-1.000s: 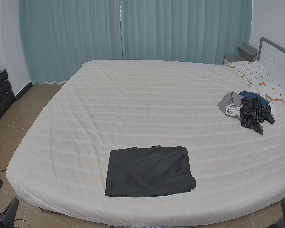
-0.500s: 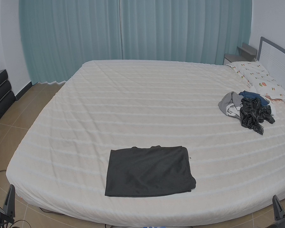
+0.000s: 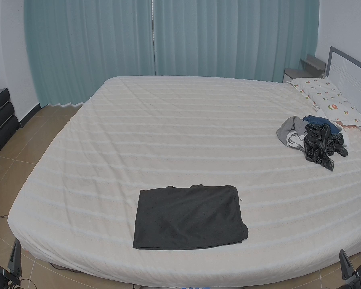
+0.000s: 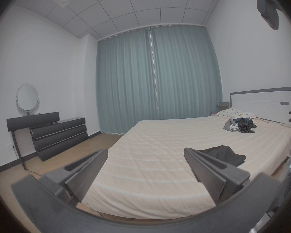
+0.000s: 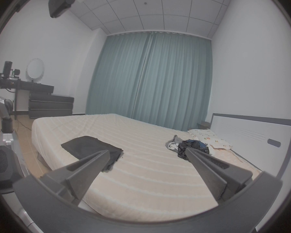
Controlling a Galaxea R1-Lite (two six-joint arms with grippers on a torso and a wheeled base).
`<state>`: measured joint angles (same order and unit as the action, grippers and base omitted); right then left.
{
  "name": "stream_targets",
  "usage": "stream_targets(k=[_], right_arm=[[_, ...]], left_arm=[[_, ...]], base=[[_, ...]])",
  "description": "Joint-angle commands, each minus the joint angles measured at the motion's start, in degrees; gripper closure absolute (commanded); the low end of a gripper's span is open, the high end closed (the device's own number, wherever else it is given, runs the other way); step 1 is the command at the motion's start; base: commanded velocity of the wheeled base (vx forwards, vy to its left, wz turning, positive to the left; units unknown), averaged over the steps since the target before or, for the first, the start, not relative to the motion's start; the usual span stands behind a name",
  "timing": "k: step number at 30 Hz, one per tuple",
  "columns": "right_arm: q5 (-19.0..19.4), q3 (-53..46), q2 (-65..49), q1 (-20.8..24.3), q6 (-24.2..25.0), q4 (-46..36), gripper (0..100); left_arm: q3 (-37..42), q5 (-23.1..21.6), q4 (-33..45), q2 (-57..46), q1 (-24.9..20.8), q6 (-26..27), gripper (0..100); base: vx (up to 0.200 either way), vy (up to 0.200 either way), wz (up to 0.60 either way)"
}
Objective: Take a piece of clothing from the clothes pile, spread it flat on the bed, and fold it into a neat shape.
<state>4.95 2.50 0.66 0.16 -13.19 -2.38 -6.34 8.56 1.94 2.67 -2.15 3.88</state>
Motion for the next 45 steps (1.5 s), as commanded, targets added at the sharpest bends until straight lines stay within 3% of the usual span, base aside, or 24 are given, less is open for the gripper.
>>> stream_targets(k=[1, 4, 6, 10, 17, 27, 31, 34, 35, 38, 45], right_arm=[[0.15, 0.23, -0.57, 0.02, 2.38, -0.61, 0], [0.32, 0.31, -0.57, 0.02, 3.43, -0.61, 0], [0.32, 0.31, -0.57, 0.02, 3.79, -0.61, 0], [0.5, 0.31, -0.57, 0.02, 5.19, -0.7, 0], [0.5, 0.58, -0.22, -0.25, 14.6, -1.4, 0], [-1.17, 0.31, -0.48, -0.16, 15.12, -0.96, 0], [-3.81, 0.84, -0.57, 0.02, 8.27, 1.67, 0], [-1.61, -1.27, -0.48, -0.25, 13.54, 3.26, 0], [-0.91, -1.18, -0.39, -0.42, 18.29, 3.17, 0], [-0.82, -1.18, -0.39, -0.42, 10.38, 2.99, 0], [-2.66, 0.14, -0.39, -0.42, 9.06, -0.35, 0]], left_arm=[[6.34, -2.67, -5.45, -2.58, 1.79, -3.26, 0], [6.34, -4.95, -4.31, -2.58, 1.79, -5.37, 0], [6.25, -8.82, -1.5, -2.58, 1.79, -5.72, 0], [6.34, -9.79, -1.85, -2.58, 1.79, -4.32, 0], [6.25, -9.52, -1.85, -2.58, 1.79, -3.88, 0], [6.34, -9.0, -1.85, -2.58, 1.79, -3.61, 0], [6.34, -9.0, -1.85, -2.58, 1.79, -3.7, 0], [6.34, -9.0, -1.85, -2.58, 1.79, -3.61, 0], [6.34, -9.09, -1.76, -2.58, 1.79, -3.7, 0], [6.34, -9.09, -1.85, -2.58, 1.79, -3.61, 0], [6.34, -9.0, -1.76, -2.58, 1.79, -3.61, 0]], base=[[0.0, 0.0, 0.0], [0.0, 0.0, 0.0], [0.0, 0.0, 0.0], [0.0, 0.0, 0.0], [0.0, 0.0, 0.0], [0.0, 0.0, 0.0], [0.0, 0.0, 0.0], [0.0, 0.0, 0.0], [0.0, 0.0, 0.0], [0.0, 0.0, 0.0], [0.0, 0.0, 0.0]])
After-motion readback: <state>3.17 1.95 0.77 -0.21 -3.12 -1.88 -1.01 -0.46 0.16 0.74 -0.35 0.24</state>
